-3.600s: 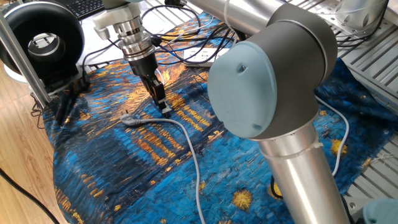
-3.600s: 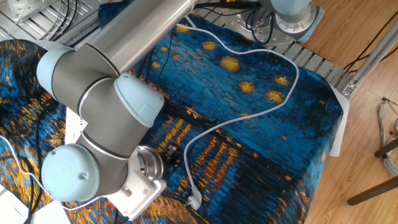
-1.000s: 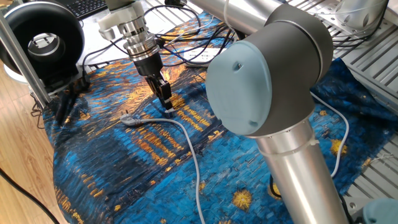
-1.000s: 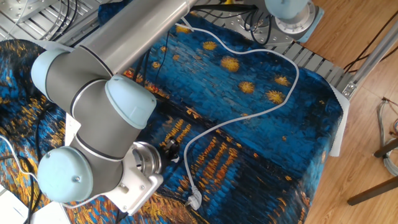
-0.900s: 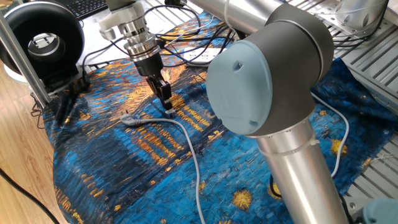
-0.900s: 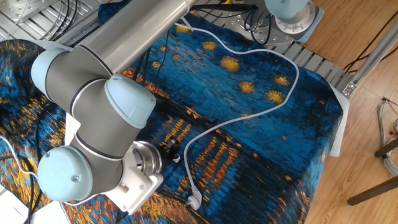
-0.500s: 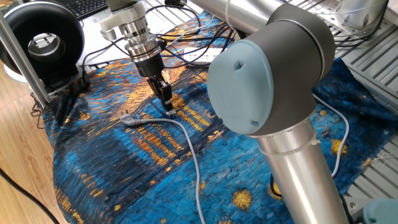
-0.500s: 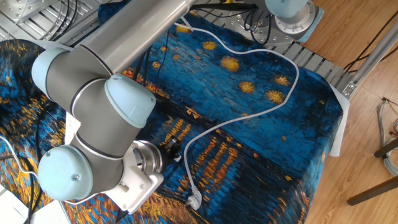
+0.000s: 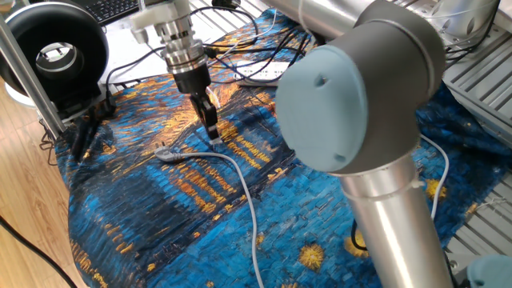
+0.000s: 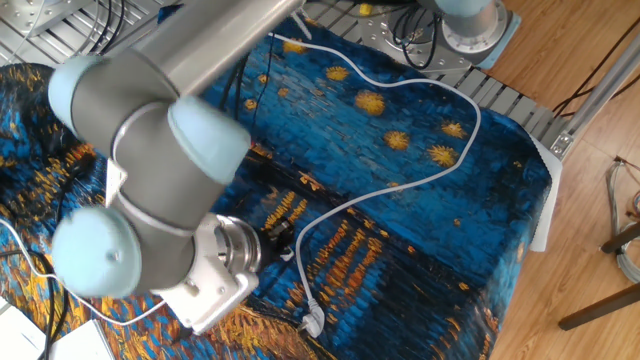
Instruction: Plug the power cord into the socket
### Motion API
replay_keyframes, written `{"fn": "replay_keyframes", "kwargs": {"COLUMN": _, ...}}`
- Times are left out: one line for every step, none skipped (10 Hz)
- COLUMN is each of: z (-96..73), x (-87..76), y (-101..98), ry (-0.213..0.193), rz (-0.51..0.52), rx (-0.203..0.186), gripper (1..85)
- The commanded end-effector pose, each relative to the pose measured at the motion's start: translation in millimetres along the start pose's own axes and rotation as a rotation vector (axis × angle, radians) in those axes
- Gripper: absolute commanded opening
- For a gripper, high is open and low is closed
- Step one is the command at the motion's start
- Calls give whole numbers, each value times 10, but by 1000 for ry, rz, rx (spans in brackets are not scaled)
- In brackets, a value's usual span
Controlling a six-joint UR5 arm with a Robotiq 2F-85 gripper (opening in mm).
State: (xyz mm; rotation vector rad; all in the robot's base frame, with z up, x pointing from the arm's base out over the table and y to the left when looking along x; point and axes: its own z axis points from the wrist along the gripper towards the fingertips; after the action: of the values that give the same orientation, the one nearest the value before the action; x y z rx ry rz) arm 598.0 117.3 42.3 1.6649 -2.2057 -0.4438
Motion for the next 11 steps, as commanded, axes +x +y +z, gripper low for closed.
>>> {"fn": "replay_keyframes", "kwargs": {"z": -370, "x": 208, "y": -129, "ry": 35, "rz": 80, "rx": 123, "gripper": 13}}
{"fn": "replay_keyframes", "kwargs": {"z": -570, "x": 330, "y": -243, "ry": 62, "rz": 96, "rx": 184, "gripper": 13}}
{"fn": "replay_keyframes", "kwargs": {"z": -762, "x": 409, "y": -417, "ry": 75, "rz": 118, "rx": 261, "gripper": 13}}
{"fn": "replay_keyframes", "kwargs": {"z": -895, "x": 407, "y": -525, "ry": 62, "rz": 151, "rx": 315, "gripper": 13}}
{"fn": "replay_keyframes", "kwargs": {"z": -978, "x": 380, "y": -636, "ry": 38, "rz": 181, "rx": 370, "gripper": 13}}
{"fn": "replay_keyframes", "kwargs": {"z": -1041, "x": 402, "y": -771, "ry": 27, "rz": 197, "rx": 423, "gripper": 13}}
{"fn": "replay_keyframes", "kwargs": {"z": -1079, "x": 455, "y": -864, "ry": 29, "rz": 193, "rx": 446, "gripper": 13}}
{"fn": "replay_keyframes", "kwargs": {"z": -1091, "x": 521, "y": -923, "ry": 43, "rz": 184, "rx": 455, "gripper": 13}}
{"fn": "replay_keyframes", "kwargs": {"z": -1105, "x": 617, "y": -979, "ry": 76, "rz": 177, "rx": 471, "gripper": 13}}
{"fn": "replay_keyframes", "kwargs": {"z": -1113, "x": 731, "y": -1012, "ry": 113, "rz": 171, "rx": 484, "gripper": 13}}
{"fn": "replay_keyframes", "kwargs": {"z": -1098, "x": 831, "y": -1014, "ry": 138, "rz": 166, "rx": 486, "gripper": 13}}
